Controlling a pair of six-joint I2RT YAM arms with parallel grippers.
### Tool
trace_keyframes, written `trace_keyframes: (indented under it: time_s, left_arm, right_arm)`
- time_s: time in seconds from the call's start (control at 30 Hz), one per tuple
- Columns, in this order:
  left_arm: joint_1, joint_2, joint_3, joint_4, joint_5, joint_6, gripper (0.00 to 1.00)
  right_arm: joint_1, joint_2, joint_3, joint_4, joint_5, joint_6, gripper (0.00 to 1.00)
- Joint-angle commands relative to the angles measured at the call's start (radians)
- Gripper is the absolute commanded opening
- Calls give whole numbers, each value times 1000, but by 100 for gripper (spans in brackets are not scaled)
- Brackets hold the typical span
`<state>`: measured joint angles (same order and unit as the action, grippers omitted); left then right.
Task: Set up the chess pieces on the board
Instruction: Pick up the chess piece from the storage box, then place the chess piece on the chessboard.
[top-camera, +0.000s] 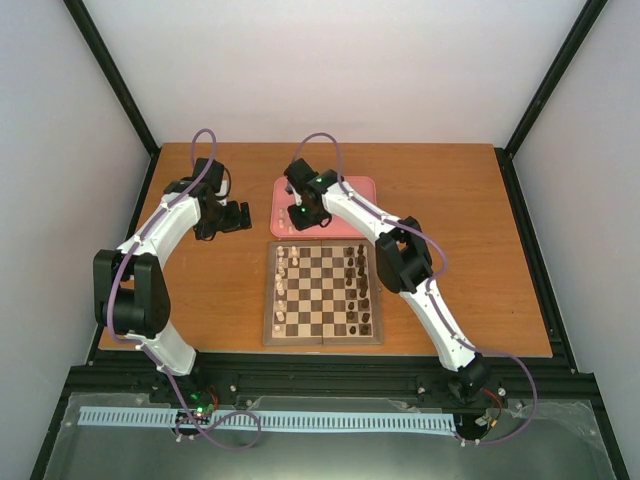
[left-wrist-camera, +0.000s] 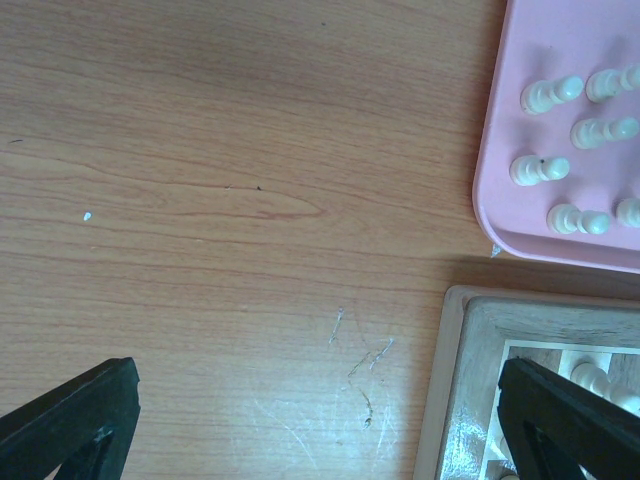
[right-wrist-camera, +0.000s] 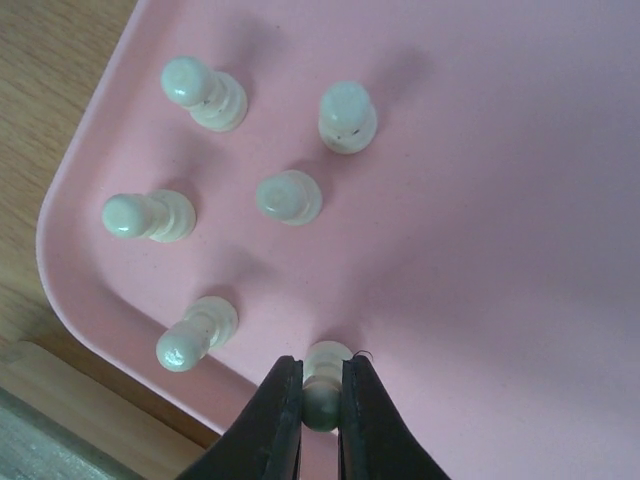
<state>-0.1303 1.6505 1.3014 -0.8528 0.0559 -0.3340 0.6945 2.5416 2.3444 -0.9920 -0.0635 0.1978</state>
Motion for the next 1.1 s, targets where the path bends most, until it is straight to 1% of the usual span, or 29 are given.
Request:
trace_keyframes:
  time_s: [0.0,0.13,0.23,0.43,0.5,0.6,0.67,0.83,1.07]
  left_arm:
    - [-6,-18,28,5,-3,19,100]
    - [-5,-22,31,5,-3,18,100]
    - [-5,-28,30,3,-4,18,100]
    - [-5,-40,23,7,-6,18,100]
    - [-5,-44,16,10,-8,16,100]
    - [-5,-44,12,15,-4,15,100]
    - [-5,-42,12,15,-4,15,100]
    - [-5,-42,20,14,-1,12,100]
    - [-5,-63,7,13,-4,13,100]
  right_arm:
    - [2,-126,26,22,68,-24,3]
    - [7,-208,15,-2,68,-18,3]
    - [29,-283,-59,-26,64,-17,3]
    - [114,-510,-412,40,46,20,3]
    - [145,-577,-505,55,44,43,3]
    - [178,-636,-615,85,35,78,3]
    - [196,-661,-683,114,33,85,3]
    - [239,-675,-776,192,18,91,3]
    - [246,-642,-805,280,33,99,3]
